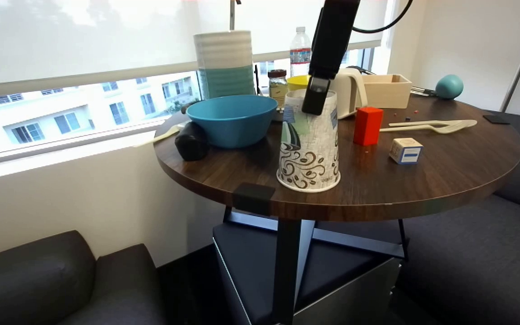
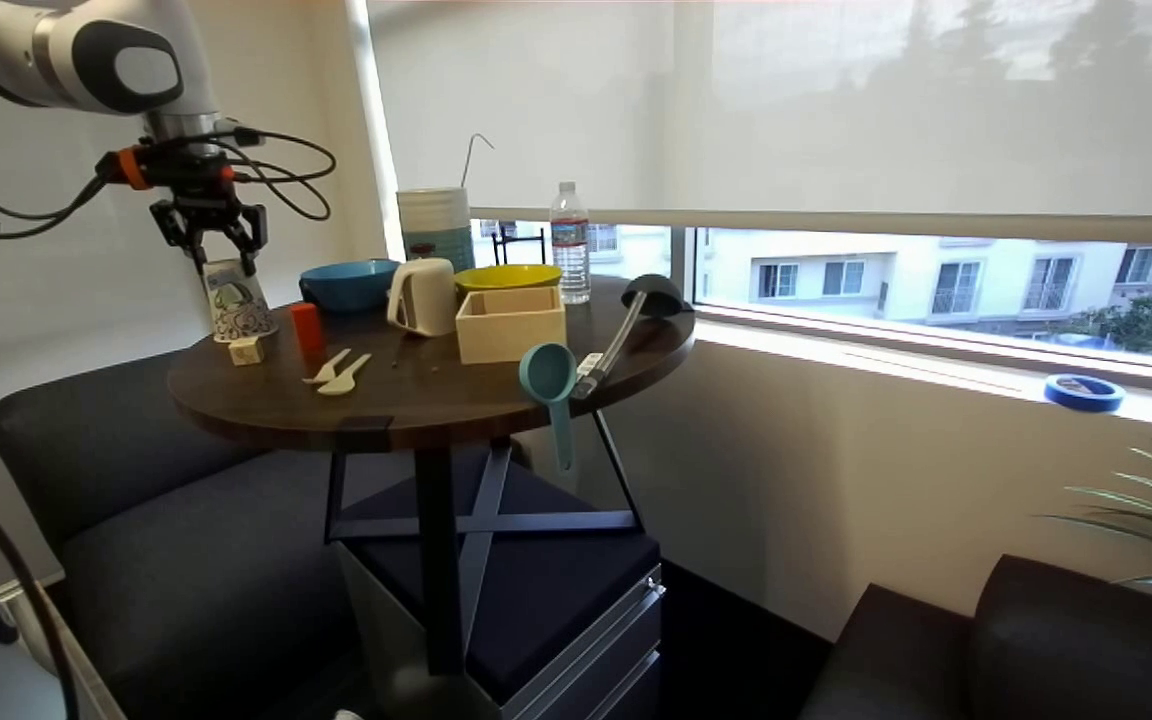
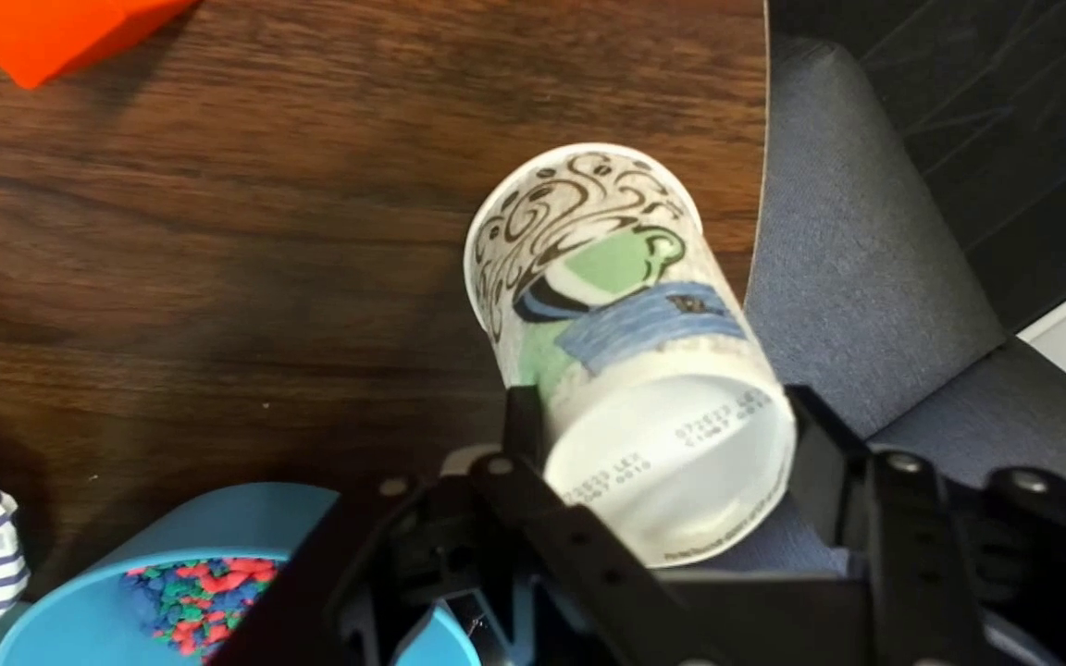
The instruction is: Pick up the red block and place it standing lengthwise on the table, pick up the paper cup and cover the red block on the table
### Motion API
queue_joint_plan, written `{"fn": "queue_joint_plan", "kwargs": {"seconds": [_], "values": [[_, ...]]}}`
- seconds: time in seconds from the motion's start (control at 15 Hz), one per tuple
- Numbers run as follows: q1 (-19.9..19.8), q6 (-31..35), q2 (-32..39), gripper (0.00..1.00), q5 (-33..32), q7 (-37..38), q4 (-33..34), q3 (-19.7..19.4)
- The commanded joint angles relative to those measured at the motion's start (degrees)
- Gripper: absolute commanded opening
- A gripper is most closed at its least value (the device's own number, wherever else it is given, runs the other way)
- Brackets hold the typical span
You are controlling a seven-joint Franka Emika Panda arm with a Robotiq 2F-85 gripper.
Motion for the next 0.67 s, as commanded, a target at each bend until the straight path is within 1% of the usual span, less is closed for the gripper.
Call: {"fn": "queue_joint_plan", "kwargs": {"seconds": [0.0,0.27,0.6], "values": [[-1.5,-0.4,-1.2,0.40,-0.5,0.4,0.5,0.9],[-3.6,-1.9,-5.1,0.39,-4.0,2.4,0.3,1.0],[-7.1,-4.0,-12.2,0.39,-8.9,6.2,0.4,0.8]]}}
